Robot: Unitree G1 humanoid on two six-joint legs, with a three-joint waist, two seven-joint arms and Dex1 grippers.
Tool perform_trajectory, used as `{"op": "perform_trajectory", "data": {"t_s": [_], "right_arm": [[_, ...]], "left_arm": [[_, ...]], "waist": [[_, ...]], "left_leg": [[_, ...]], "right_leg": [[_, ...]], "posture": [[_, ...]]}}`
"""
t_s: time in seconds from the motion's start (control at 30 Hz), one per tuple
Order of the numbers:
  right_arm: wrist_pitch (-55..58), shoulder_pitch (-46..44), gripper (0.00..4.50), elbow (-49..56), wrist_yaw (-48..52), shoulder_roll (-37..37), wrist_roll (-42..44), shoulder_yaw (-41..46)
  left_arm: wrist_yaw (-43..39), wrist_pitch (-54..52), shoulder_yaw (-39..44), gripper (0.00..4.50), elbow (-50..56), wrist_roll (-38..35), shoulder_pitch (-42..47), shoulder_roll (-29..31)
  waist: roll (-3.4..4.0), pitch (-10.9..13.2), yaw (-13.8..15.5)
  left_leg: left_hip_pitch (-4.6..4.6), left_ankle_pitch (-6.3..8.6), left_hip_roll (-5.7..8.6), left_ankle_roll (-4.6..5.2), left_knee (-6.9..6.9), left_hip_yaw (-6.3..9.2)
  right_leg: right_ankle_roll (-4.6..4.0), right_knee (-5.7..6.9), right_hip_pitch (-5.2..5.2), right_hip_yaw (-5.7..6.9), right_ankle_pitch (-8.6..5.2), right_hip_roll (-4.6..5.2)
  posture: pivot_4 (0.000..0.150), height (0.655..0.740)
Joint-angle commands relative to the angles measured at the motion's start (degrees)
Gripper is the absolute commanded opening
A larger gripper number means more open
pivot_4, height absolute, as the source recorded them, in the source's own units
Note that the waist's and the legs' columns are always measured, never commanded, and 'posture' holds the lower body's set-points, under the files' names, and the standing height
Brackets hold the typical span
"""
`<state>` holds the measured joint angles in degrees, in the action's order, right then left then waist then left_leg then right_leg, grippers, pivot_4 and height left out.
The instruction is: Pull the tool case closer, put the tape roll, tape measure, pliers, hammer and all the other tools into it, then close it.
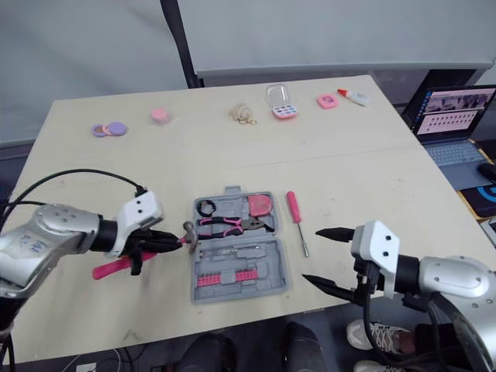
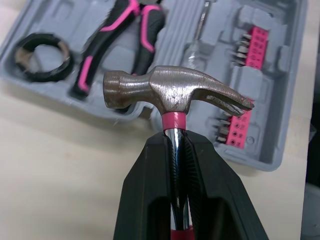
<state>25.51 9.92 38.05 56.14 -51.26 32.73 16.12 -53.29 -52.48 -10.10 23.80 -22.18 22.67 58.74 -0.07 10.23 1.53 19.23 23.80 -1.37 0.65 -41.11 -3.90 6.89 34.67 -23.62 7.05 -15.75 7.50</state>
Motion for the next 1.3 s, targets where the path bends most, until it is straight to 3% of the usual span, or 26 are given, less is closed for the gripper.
{"op": "perform_trajectory", "data": {"t_s": [0.03, 0.47, 0.77, 1.1, 1.3], "right_arm": [[-1.26, 0.41, 4.5, 1.04, 0.77, -0.45, -0.29, 0.35], [-2.37, 4.04, 4.5, 1.48, 2.31, -1.59, -2.2, 0.96], [-3.08, 6.76, 4.5, 1.44, 3.14, -1.91, -3.24, 2.45], [-2.67, 7.18, 4.5, 1.78, 3.13, -1.74, -3.18, 2.51], [-2.34, 7.77, 4.5, 2.61, 2.29, -1.31, -3.16, 2.46]], "left_arm": [[-1.12, 2.0, -1.76, 0.06, 0.08, 1.87, 3.84, -0.58], [-4.08, -0.24, -16.68, 0.06, -1.41, 9.79, 20.73, -7.29], [-2.56, -2.66, -23.04, 0.06, 2.92, 13.36, 21.16, -12.23], [0.87, -2.9, -33.07, 0.06, -0.63, 21.62, 24.6, -18.78], [1.37, -7.32, -33.67, 0.06, -1.39, 21.13, 26.95, -24.08]], "waist": [[-0.01, 0.0, 0.02], [-0.06, 0.03, 0.09], [-0.09, 0.05, 0.09], [-0.11, 0.06, 0.64], [-0.11, 0.07, 1.43]], "left_leg": [[0.0, 0.0, 0.0, 0.0, 0.0, 0.0], [0.04, -0.01, 0.02, 0.01, -0.1, -0.4], [0.03, -0.01, 0.0, 0.02, -0.15, -0.43], [0.03, -0.02, 0.02, 0.04, -0.27, -0.42], [0.04, -0.01, 0.01, 0.06, -0.35, -0.41]], "right_leg": [[0.0, 0.0, 0.0, 0.0, 0.0, 0.0], [0.02, 0.05, 0.02, 0.01, 0.01, -0.03], [0.02, 0.09, 0.02, -0.01, 0.01, -0.03], [0.03, 0.17, 0.04, -0.02, 0.02, -0.02], [0.03, 0.22, 0.05, -0.03, 0.02, -0.02]], "posture": [[0.15, 0.7287], [0.15, 0.7287], [0.15, 0.7287], [0.15, 0.7287], [0.15, 0.7287]]}}
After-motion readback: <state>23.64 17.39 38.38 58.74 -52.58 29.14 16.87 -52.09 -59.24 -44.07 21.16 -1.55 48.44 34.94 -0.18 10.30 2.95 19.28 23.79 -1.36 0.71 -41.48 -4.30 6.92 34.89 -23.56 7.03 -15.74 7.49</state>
